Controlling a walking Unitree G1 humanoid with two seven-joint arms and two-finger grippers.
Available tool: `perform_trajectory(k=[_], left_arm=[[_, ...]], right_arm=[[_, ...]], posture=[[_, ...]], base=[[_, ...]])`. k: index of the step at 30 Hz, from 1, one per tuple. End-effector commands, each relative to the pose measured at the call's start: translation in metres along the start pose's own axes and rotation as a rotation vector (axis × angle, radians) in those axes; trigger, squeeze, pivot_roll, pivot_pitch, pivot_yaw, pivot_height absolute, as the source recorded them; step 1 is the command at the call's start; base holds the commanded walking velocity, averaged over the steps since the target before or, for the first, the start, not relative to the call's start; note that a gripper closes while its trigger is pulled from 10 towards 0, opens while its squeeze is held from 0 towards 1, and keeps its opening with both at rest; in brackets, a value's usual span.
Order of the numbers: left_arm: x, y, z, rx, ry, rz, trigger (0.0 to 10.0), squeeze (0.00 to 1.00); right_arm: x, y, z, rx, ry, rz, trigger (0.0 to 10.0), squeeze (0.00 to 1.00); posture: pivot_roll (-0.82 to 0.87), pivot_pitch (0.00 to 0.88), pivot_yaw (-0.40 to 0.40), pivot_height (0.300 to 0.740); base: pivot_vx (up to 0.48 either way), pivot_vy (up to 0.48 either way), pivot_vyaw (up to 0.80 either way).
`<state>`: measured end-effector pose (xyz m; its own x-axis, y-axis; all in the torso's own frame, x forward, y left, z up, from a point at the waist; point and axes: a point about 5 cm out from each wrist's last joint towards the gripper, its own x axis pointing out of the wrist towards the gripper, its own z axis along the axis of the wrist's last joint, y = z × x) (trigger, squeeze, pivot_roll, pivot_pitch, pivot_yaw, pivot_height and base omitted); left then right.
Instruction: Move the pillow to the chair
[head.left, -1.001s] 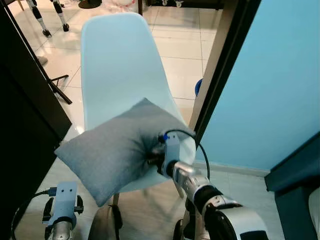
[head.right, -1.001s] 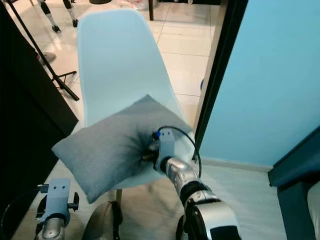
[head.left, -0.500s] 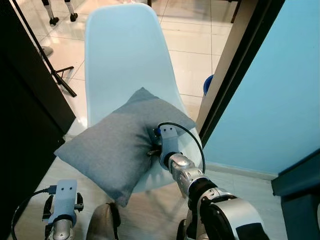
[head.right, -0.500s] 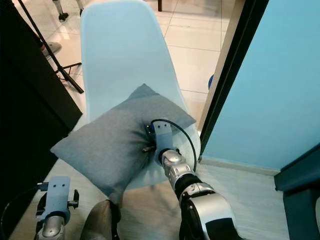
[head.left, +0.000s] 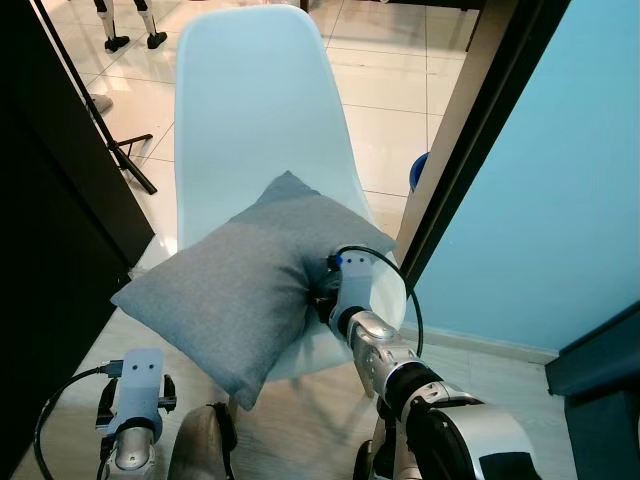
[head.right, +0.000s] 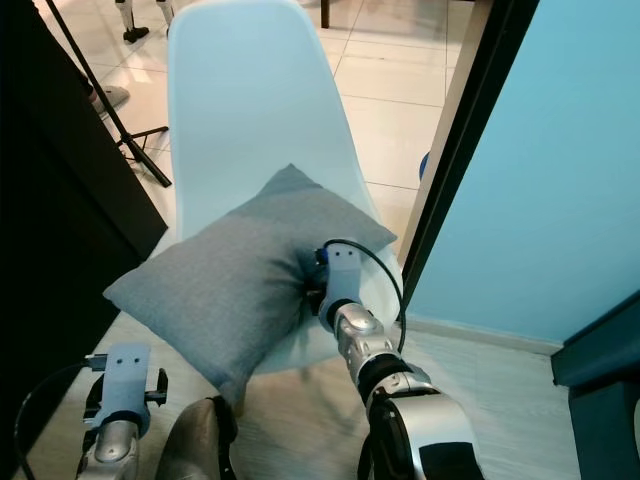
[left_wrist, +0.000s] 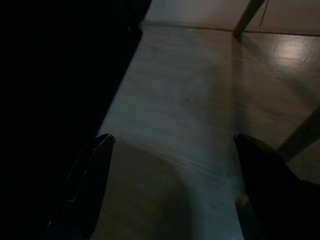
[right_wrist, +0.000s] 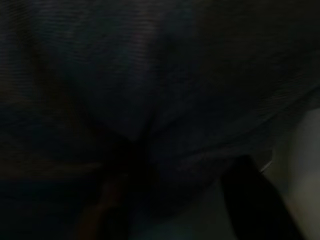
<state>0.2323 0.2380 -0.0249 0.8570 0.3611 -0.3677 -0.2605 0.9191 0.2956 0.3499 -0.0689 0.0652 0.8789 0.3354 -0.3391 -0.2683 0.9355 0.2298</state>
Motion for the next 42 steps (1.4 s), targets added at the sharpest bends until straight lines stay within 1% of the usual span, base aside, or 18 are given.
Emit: perform_trajectory(k=[1,7,11,12,18,20,21,22,24,25,27,28,29,31,35,39,40,42], left_arm=[[-0.006,-0.004,-0.013,0.006,0.059,-0.017,10.0,0.00],[-0.007,-0.008,-0.015,-0.001,0.078,-0.024,10.0,0.00],[-0.007,-0.010,-0.017,-0.003,0.094,-0.031,10.0,0.00],[-0.007,-0.010,-0.017,-0.003,0.094,-0.031,10.0,0.00],[-0.006,-0.012,-0.018,-0.011,0.115,-0.036,10.0,0.00],[-0.006,-0.012,-0.018,-0.011,0.118,-0.038,10.0,0.00],[-0.006,-0.014,-0.018,-0.010,0.122,-0.043,10.0,0.00],[-0.006,-0.014,-0.018,-0.010,0.122,-0.043,10.0,0.00],[-0.007,-0.015,-0.019,-0.009,0.129,-0.049,10.0,0.00],[-0.007,-0.015,-0.019,-0.009,0.129,-0.049,10.0,0.00],[-0.008,-0.017,-0.020,-0.009,0.133,-0.053,10.0,0.00],[-0.008,-0.017,-0.020,-0.009,0.133,-0.053,10.0,0.00],[-0.008,-0.017,-0.020,-0.008,0.136,-0.054,10.0,0.00],[-0.008,-0.017,-0.021,-0.010,0.143,-0.053,10.0,0.00],[-0.009,-0.015,-0.024,-0.014,0.160,-0.042,10.0,0.00],[-0.011,-0.010,-0.030,-0.007,0.186,-0.025,10.0,0.00],[-0.011,-0.010,-0.030,-0.007,0.186,-0.025,10.0,0.00],[-0.014,-0.005,-0.037,0.011,0.216,-0.002,10.0,0.00]], right_arm=[[-0.002,-0.003,-0.002,0.031,-0.021,0.012,10.0,1.00],[-0.005,-0.016,0.001,0.019,-0.025,0.044,10.0,1.00],[-0.009,-0.026,-0.006,-0.176,0.065,0.092,10.0,1.00],[-0.009,-0.026,-0.006,-0.176,0.065,0.092,10.0,1.00],[-0.018,-0.028,-0.015,-0.365,0.190,0.352,10.0,1.00],[-0.019,-0.028,-0.014,-0.372,0.197,0.384,10.0,1.00],[-0.022,-0.027,-0.012,-0.386,0.218,0.487,10.0,1.00],[-0.022,-0.027,-0.012,-0.386,0.218,0.487,10.0,1.00],[-0.027,-0.026,-0.008,-0.401,0.236,0.645,10.0,1.00],[-0.027,-0.026,-0.008,-0.401,0.236,0.645,10.0,1.00],[-0.034,-0.022,-0.001,-0.372,0.217,0.809,10.0,0.98],[-0.034,-0.022,-0.001,-0.372,0.217,0.809,10.0,0.98],[-0.036,-0.018,0.009,-0.316,0.161,0.876,10.0,0.00],[-0.038,-0.011,0.024,-0.228,0.059,0.941,10.0,0.00],[-0.034,-0.006,0.027,-0.083,-0.012,0.938,10.0,0.00],[-0.029,-0.005,0.027,0.105,-0.070,0.872,10.0,0.00],[-0.029,-0.005,0.027,0.105,-0.070,0.872,10.0,0.00],[-0.026,-0.012,0.023,0.256,-0.105,0.758,10.0,0.00]], posture=[[0.08,0.180,-0.007,0.435],[0.07,0.170,-0.010,0.435],[0.05,0.153,-0.016,0.435],[0.05,0.153,-0.016,0.435],[0.02,0.132,-0.021,0.435],[0.02,0.127,-0.023,0.435],[0.02,0.121,-0.023,0.435],[0.02,0.121,-0.023,0.435],[0.01,0.114,-0.023,0.435],[0.01,0.114,-0.023,0.435],[0.01,0.113,-0.024,0.435],[0.01,0.113,-0.024,0.435],[0.01,0.110,-0.024,0.435],[0.01,0.109,-0.025,0.435],[0.01,0.104,-0.027,0.435],[0.01,0.100,-0.025,0.435],[0.01,0.100,-0.025,0.435],[0.01,0.095,-0.024,0.449]], base=[[0.000,0.000,0.00],[0.000,0.000,0.00],[0.000,0.000,0.00],[0.000,0.000,0.00],[0.000,0.000,0.00],[0.000,0.000,0.00],[0.000,0.000,0.00],[0.000,0.000,0.00],[0.000,0.000,0.00],[0.000,0.000,0.00],[0.000,0.000,0.00],[0.000,0.000,0.00],[0.000,0.000,0.00],[0.000,0.000,0.00],[0.000,0.000,0.00],[0.000,0.000,0.00],[0.000,0.000,0.00],[0.000,0.000,0.00]])
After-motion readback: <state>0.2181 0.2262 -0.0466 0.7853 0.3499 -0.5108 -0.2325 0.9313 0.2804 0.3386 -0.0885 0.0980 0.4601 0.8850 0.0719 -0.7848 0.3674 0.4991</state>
